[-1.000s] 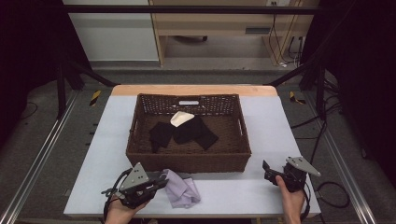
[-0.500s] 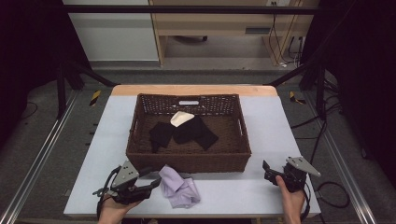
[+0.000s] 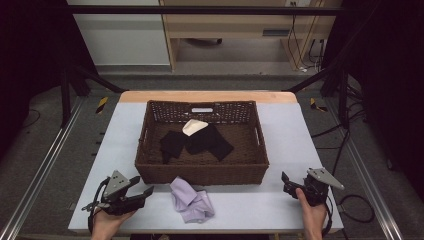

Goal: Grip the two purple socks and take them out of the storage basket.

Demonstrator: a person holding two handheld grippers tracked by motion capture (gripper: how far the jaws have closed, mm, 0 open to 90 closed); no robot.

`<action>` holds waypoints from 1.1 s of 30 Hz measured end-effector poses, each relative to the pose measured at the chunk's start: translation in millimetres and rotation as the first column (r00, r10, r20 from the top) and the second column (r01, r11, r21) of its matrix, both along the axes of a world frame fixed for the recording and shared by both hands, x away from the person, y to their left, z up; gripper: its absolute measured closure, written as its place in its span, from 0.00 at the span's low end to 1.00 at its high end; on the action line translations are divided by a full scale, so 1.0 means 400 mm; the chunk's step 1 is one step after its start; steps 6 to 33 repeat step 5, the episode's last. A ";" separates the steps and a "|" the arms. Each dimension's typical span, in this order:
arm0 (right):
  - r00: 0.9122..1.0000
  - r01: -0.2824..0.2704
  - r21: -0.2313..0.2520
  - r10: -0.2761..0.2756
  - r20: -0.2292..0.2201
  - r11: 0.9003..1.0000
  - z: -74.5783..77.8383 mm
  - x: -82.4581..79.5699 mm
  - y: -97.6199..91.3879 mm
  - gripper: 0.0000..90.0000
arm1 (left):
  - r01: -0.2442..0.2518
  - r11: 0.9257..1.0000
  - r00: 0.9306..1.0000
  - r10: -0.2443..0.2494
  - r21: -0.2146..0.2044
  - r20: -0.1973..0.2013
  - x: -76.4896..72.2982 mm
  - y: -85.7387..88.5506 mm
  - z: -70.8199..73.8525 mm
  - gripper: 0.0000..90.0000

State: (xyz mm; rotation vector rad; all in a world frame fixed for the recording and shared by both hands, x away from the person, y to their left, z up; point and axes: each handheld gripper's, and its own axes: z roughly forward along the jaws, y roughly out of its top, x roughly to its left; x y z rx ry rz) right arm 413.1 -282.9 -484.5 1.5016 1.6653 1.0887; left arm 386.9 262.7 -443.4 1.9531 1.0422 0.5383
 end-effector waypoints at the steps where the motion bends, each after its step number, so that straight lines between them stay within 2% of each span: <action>1: 1.000 -0.001 0.002 0.001 -0.001 1.000 0.000 0.000 0.000 0.04 | 0.002 1.000 1.000 -0.002 -0.005 0.005 0.001 0.006 0.000 0.41; 5: 1.000 0.000 0.003 0.000 -0.005 1.000 0.000 0.001 0.000 0.04 | -0.022 1.000 0.999 0.021 0.019 0.024 0.005 0.026 0.002 0.41; 33: 1.000 0.000 0.003 0.000 -0.005 1.000 0.000 0.001 0.000 0.04 | -0.022 1.000 0.999 0.021 0.019 0.024 0.005 0.026 0.002 0.41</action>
